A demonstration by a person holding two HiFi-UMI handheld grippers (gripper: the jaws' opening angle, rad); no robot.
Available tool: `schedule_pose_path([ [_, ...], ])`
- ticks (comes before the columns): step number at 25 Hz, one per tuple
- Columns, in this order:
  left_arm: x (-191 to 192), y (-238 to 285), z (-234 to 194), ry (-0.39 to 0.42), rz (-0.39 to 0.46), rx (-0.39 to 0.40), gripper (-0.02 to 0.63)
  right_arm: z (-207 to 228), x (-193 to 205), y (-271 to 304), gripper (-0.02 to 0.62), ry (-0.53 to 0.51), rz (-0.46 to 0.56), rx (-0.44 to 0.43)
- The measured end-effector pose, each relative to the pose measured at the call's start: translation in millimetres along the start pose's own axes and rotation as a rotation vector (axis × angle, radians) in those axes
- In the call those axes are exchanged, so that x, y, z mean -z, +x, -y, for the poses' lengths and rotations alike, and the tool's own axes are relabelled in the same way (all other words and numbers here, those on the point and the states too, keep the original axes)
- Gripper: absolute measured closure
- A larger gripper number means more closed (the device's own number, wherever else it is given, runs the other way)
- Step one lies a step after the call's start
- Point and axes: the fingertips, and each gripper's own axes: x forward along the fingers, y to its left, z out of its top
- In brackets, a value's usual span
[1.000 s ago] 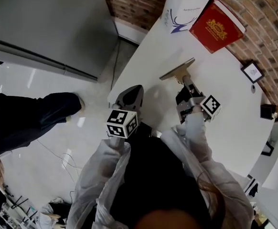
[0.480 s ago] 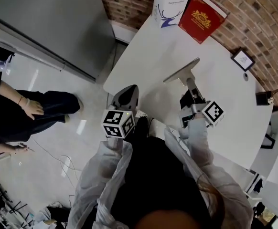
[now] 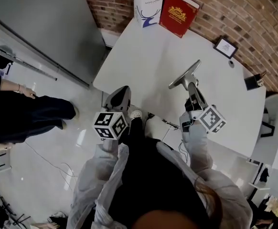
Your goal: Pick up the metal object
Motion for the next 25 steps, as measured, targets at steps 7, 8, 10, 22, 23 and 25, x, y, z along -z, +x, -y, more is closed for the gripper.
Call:
schedule_pose_path([
  [7, 11.3, -19.2, 36.6, 0.016, -0.002, 0.04, 0.589, 20.2, 4.9, -71.5, 0.584, -0.331, 0.008, 0.092],
  [8, 13.2, -22.1, 40.7, 0.02, -0.005, 0.044, 0.589, 22.7, 6.4, -80.8, 0.584, -0.348, 0.013, 0.103],
  [10, 16.9, -28.1, 47.8, 0.026, -0.007, 0.05, 0.589, 27.3, 9.7, -98.1, 0.584, -0.377, 0.02, 0.127],
  [22, 53.1, -52.8, 101.2, 0.144, -0.04, 0.11, 0.589, 42.6, 38.6, -176.4, 0.585, -0.49, -0.001, 0.232],
  [23, 55.6, -53.3, 104.6, 0.142, -0.042, 0.117, 0.589, 43.1, 41.0, -179.3, 0.585, -0.487, -0.002, 0.234],
  [25, 60.3, -53.8, 110.4, 0.144, -0.049, 0.133, 0.589, 43.8, 45.0, -183.2, 0.584, -0.49, -0.004, 0.241],
])
